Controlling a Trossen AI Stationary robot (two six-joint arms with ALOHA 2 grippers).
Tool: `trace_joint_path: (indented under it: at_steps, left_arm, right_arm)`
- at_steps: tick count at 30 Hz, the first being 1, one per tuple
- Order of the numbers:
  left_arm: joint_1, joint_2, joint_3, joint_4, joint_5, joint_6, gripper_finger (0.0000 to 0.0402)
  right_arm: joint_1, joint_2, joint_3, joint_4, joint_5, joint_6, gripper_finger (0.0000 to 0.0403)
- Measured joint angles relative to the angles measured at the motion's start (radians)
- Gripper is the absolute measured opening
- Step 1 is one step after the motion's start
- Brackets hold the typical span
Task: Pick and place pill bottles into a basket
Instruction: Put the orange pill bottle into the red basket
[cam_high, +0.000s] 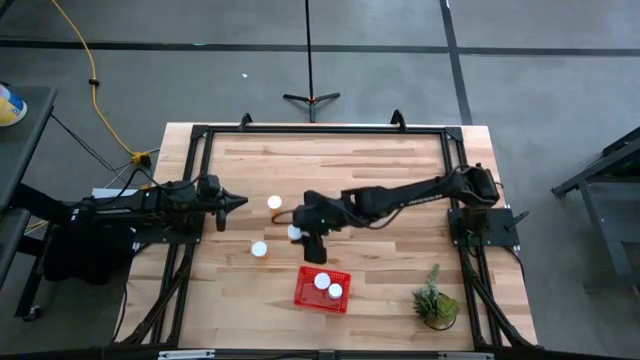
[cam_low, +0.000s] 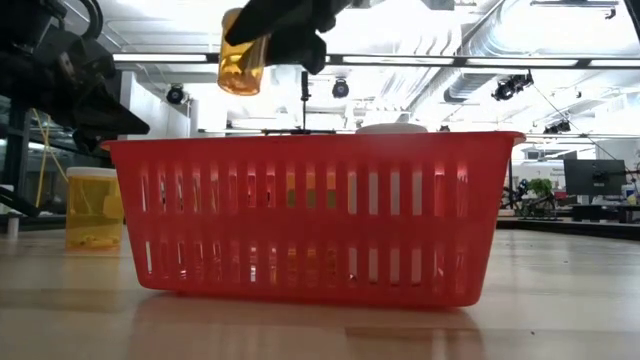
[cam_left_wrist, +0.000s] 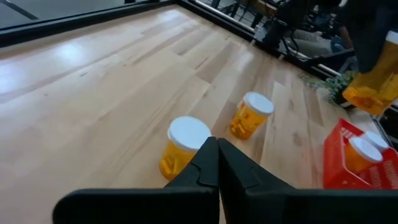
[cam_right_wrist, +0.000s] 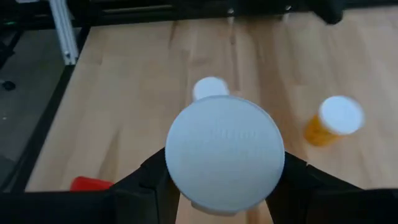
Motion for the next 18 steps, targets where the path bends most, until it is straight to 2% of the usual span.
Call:
trace_joint_path:
  at_steps: [4, 15, 18]
  left_arm:
    - [0.000, 0.000, 0.000, 0.000, 0.022, 0.006, 0.0023]
    - [0.000, 0.000, 0.000, 0.000, 0.035, 0.006, 0.0034]
    - [0.000, 0.000, 0.000, 0.000, 0.035, 0.005, 0.0024]
  right_arm:
    - [0.055, 0.000, 0.000, -0.004, 0.047, 0.037, 0.0178]
    - [0.185, 0.000, 0.000, -0.003, 0.170, 0.160, 0.0179]
    - [0.210, 0.000, 0.000, -0.003, 0.172, 0.196, 0.0180]
